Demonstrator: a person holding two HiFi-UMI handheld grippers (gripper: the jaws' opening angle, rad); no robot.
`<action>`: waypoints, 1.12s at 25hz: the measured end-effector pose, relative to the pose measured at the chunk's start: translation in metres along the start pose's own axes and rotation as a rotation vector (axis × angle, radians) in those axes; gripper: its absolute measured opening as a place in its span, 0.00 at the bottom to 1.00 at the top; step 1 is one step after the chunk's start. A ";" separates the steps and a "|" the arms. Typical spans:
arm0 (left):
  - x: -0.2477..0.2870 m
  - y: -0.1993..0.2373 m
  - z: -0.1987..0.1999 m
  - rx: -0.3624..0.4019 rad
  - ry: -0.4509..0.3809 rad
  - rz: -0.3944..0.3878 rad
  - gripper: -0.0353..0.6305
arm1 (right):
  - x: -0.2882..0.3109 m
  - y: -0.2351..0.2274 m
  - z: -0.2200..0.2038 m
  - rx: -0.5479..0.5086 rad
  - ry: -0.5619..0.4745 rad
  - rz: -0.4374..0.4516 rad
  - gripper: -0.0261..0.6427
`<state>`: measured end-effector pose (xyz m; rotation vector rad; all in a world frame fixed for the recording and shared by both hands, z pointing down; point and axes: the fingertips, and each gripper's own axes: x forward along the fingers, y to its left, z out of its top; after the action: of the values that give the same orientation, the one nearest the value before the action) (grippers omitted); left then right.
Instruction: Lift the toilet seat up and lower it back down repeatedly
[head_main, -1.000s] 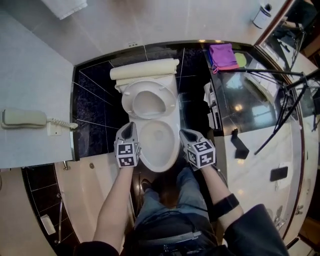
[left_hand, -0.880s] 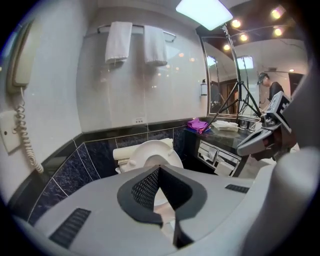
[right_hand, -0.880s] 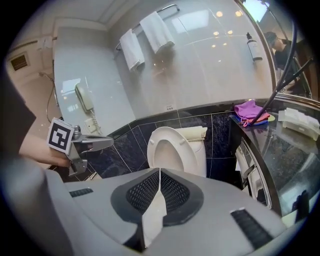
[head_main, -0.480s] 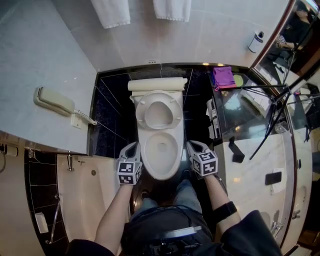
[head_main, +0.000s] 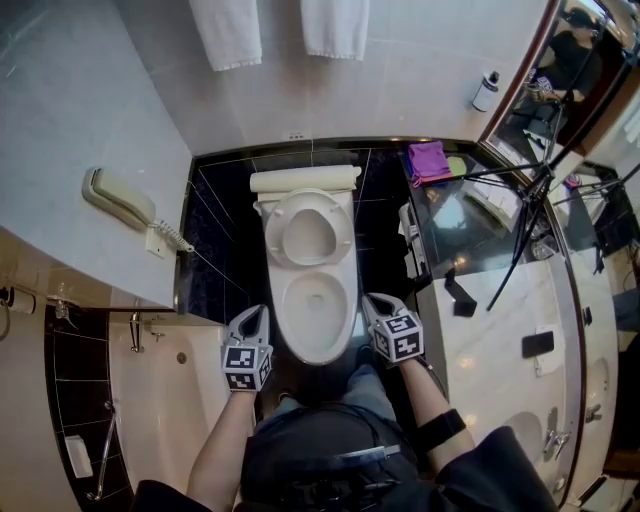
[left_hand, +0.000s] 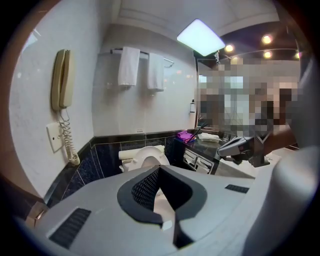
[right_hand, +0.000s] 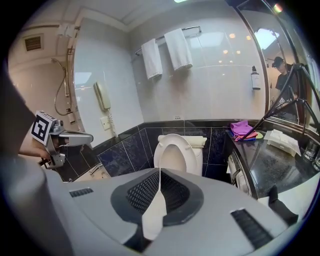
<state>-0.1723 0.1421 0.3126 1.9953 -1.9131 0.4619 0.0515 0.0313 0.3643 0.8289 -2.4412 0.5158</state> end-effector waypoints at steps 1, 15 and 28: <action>-0.004 -0.002 -0.001 -0.006 -0.001 -0.004 0.05 | -0.003 0.002 -0.002 0.001 0.000 0.000 0.08; -0.013 -0.010 -0.003 -0.006 -0.006 -0.008 0.05 | -0.015 0.000 -0.014 0.032 -0.012 -0.020 0.08; 0.013 -0.006 0.004 -0.005 0.023 -0.004 0.05 | 0.027 -0.031 0.026 -0.083 0.004 -0.049 0.13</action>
<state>-0.1661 0.1289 0.3144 1.9818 -1.8938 0.4761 0.0443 -0.0168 0.3647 0.8499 -2.4143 0.3945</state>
